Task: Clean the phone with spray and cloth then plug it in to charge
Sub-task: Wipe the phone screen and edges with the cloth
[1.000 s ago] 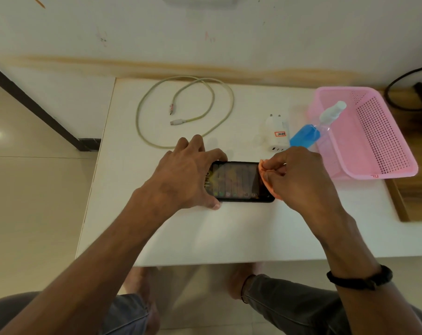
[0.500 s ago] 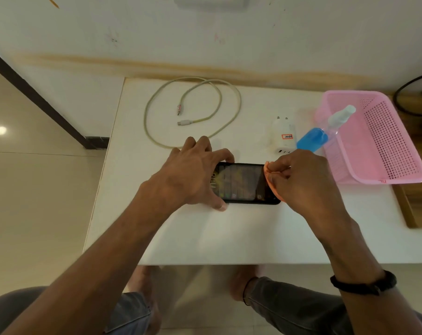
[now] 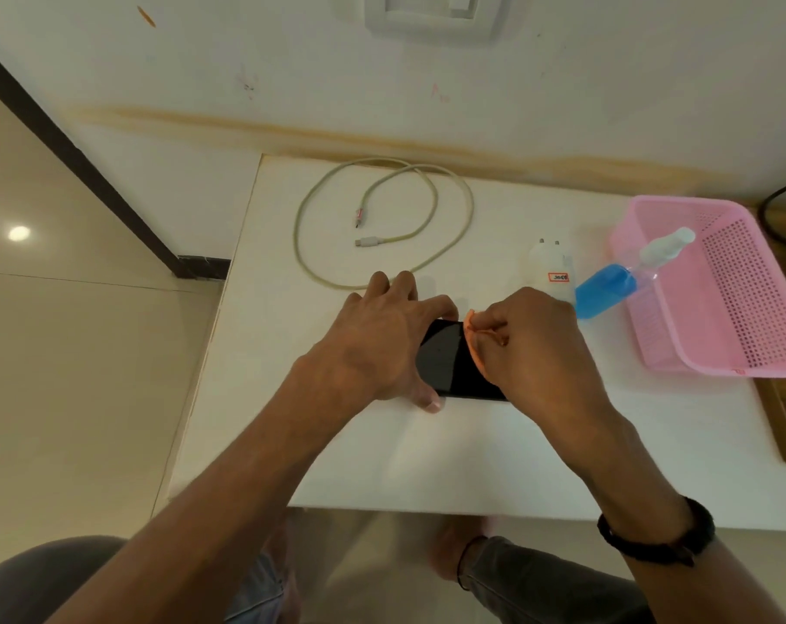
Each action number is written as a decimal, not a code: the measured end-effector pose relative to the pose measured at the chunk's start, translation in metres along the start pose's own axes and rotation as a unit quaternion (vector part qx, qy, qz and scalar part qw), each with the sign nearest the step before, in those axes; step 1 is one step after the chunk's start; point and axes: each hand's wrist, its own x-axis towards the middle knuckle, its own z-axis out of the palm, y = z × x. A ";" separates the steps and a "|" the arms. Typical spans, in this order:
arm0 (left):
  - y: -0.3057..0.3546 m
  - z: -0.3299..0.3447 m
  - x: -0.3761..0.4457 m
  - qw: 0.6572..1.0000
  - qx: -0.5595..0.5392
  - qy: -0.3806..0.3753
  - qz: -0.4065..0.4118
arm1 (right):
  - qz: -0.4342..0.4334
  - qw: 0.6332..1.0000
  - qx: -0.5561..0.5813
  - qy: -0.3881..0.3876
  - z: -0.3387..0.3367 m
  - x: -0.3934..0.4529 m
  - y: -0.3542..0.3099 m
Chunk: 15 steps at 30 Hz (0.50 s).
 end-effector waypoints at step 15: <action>0.001 0.003 -0.002 1.000 0.016 0.020 0.003 | -0.172 0.977 -0.015 -0.127 -0.008 -0.025 -0.013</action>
